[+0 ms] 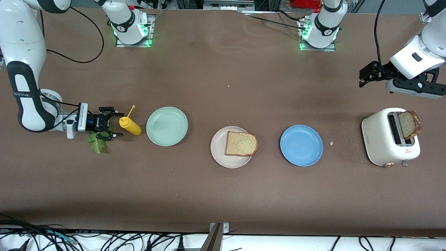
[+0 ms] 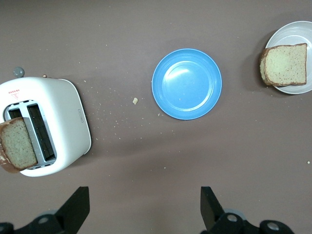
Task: Make sandwich in beige plate with both arms
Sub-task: 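Move the right gripper to the yellow mustard bottle and grasp it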
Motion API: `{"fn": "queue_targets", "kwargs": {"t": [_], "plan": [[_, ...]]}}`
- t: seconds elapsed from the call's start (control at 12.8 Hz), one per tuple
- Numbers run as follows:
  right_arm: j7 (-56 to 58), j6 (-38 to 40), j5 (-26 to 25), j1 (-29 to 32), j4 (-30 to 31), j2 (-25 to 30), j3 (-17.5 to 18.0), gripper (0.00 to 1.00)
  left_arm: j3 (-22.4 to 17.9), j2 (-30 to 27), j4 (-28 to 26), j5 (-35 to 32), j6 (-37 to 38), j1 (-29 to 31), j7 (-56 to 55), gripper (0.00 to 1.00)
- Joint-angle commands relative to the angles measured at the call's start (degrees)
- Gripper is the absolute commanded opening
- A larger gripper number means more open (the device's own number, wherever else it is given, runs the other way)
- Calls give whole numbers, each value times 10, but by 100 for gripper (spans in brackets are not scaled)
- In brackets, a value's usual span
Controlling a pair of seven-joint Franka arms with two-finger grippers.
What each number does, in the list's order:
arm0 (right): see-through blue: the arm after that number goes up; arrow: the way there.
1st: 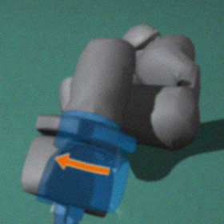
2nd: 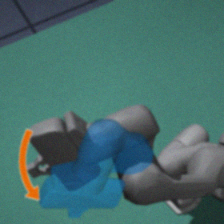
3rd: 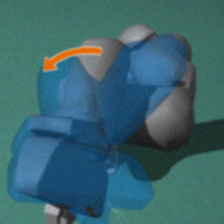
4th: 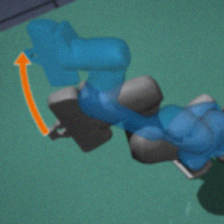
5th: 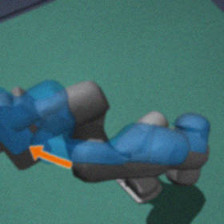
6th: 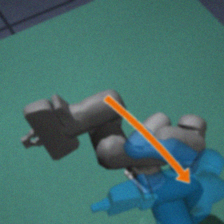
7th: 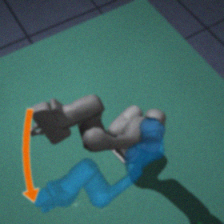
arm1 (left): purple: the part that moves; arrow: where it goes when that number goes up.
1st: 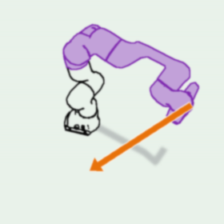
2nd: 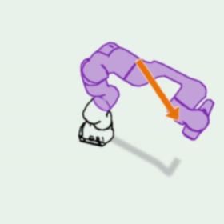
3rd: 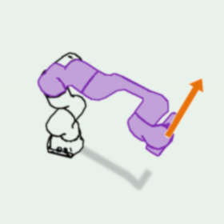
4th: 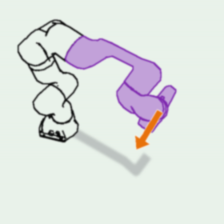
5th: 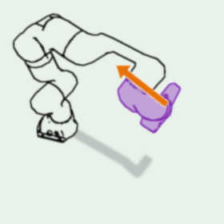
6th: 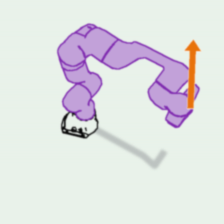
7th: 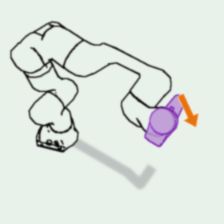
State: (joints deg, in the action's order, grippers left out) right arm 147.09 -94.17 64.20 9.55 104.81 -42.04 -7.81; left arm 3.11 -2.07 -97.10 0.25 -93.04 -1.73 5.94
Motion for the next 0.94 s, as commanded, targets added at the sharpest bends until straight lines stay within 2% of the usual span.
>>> {"fn": "queue_targets", "kwargs": {"t": [0.0, 0.23, 0.55, 0.63, 0.7, 0.78, 0.86], "plan": [[14, 9, 24, -9, -7, -8, 3, 100, 5, -10, -6, -17, 2, -6, -7, 100], [14, 9, 58, -28, -7, -16, 4, 100, 14, -10, -6, -17, 3, -6, -7, 100], [5, 9, 73, -40, -8, -22, 4, 98, 15, -9, -5, -17, 3, -6, -15, 100], [-4, 8, 73, -40, -8, -22, 4, 93, 15, -8, -5, -17, 2, -7, -15, 100], [-6, 9, 72, -40, -8, -22, 4, 84, 15, -9, -5, -17, 3, -7, -15, 100], [-6, 8, 72, -40, -9, -22, 4, 73, 15, -9, -5, -17, 2, -7, -15, 100], [-6, 8, 72, -40, -8, -22, 3, 56, 15, -9, -5, -17, 3, -7, -15, 100]]}}
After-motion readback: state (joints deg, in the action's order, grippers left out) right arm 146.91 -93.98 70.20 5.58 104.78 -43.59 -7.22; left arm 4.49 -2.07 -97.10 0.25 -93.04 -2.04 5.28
